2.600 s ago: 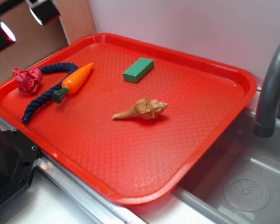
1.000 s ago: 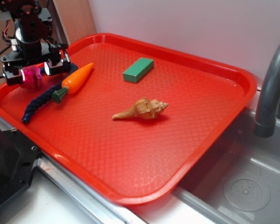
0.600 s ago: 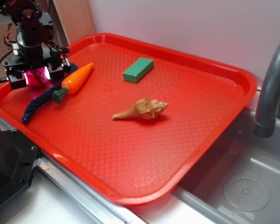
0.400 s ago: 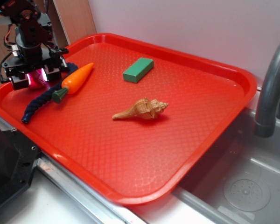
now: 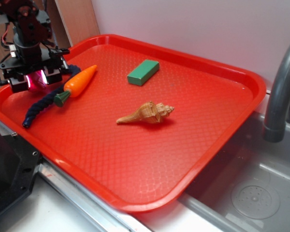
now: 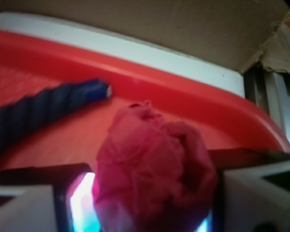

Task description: Grab the red paper.

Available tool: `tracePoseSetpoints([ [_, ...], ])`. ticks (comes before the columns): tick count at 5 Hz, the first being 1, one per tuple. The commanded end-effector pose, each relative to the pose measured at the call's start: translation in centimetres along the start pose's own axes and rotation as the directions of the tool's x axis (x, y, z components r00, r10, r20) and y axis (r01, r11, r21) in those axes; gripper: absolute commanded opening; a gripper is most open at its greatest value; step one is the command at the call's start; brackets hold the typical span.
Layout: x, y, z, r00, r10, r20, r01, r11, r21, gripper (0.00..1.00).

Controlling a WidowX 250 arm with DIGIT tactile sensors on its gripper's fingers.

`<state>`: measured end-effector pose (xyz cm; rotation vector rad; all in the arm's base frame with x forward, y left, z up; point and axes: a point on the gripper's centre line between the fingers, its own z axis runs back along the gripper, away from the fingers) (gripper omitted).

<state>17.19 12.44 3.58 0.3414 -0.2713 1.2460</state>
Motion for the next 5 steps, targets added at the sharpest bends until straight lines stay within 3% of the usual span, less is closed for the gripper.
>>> tracePoseSetpoints([
  [1,-0.8,-3.4,8.0,0.97,-0.17,-0.176,0.146,0.979,-0.142,0.0],
  [2,-2.5,-4.3,13.2,0.907,-0.351,-0.231,0.284,0.918,-0.278,0.0],
  [3,-3.6,-5.0,16.7,0.841,-0.475,-0.26,0.378,0.859,-0.346,0.0],
  [4,-5.1,-5.8,18.9,0.785,-0.562,-0.26,0.456,0.809,-0.372,0.0],
  [5,-6.2,-5.3,20.7,0.696,-0.681,-0.226,0.547,0.708,-0.446,0.0],
])
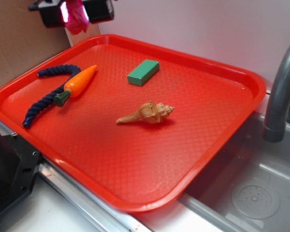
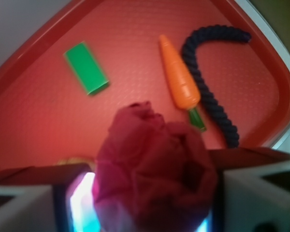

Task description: Grab the red paper.

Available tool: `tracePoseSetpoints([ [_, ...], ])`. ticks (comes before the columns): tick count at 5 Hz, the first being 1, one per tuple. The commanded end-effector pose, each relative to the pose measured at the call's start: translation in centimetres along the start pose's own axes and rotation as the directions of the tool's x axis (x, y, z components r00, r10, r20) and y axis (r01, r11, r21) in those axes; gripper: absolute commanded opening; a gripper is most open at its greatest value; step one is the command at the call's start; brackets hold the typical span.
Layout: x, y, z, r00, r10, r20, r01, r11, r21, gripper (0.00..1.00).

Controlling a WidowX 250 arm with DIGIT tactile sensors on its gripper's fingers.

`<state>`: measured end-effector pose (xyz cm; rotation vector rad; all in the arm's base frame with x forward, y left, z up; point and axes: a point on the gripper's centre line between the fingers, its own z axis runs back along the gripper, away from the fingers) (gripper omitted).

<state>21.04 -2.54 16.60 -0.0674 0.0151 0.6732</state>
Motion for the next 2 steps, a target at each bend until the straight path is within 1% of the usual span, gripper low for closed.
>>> tracePoseSetpoints([
  [1,-1.0,0.6,3.1,0.97,-0.243,0.013,0.243,0.967,-0.072,0.0],
  [2,1.0,1.3,3.4,0.957,-0.291,-0.013,0.291,0.956,-0.024,0.72],
])
